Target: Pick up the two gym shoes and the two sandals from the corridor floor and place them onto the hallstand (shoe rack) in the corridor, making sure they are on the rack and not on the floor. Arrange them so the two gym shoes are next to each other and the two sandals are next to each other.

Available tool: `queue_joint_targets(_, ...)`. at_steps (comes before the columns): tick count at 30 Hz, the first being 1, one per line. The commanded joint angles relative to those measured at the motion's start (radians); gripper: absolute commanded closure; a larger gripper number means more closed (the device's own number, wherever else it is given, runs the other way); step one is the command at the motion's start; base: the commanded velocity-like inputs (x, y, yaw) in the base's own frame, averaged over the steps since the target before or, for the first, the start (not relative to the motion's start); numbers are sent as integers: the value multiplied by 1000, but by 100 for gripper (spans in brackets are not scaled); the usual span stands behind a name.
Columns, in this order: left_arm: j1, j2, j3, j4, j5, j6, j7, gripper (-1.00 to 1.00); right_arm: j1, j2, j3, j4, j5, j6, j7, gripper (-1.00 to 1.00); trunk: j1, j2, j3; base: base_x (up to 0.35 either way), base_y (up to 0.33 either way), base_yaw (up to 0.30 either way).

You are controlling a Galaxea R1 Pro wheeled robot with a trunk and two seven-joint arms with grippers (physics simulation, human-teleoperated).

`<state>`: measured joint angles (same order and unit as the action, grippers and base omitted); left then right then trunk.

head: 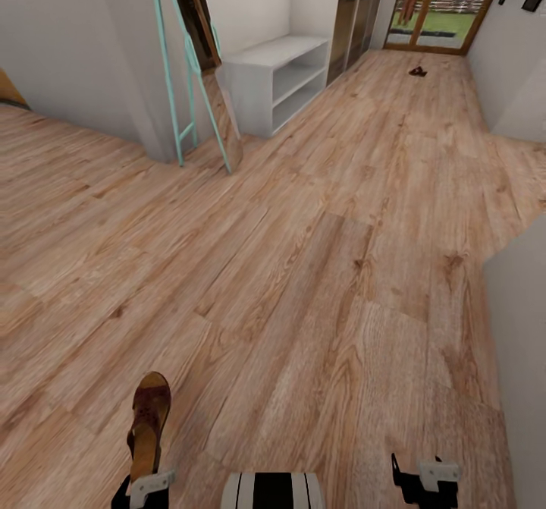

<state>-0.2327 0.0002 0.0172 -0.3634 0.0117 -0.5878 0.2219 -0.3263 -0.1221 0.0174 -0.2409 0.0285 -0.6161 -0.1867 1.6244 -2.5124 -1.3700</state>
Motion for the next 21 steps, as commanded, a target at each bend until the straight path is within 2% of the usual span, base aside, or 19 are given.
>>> queue_joint_targets(1,2,5,-1,0,-3,-2,2,100,0,2,2,17,3,-4,-5,-100,-1,0,5,0,0,0)
queue_joint_targets(4,5,14,-2,0,-3,-3,2,100,0,9,3,48,2,-5,-5,-100,-2,1,21,0,0,0)
queue_joint_targets(14,7,15,-2,1,-3,-3,3,100,0,10,2,52,2,-4,-5,-100,-6,3,75,0,0,0)
queue_joint_targets(21,7,15,-2,4,-3,-3,4,100,0,11,2,52,1,-4,-4,-100,-10,5,104,0,0,0)
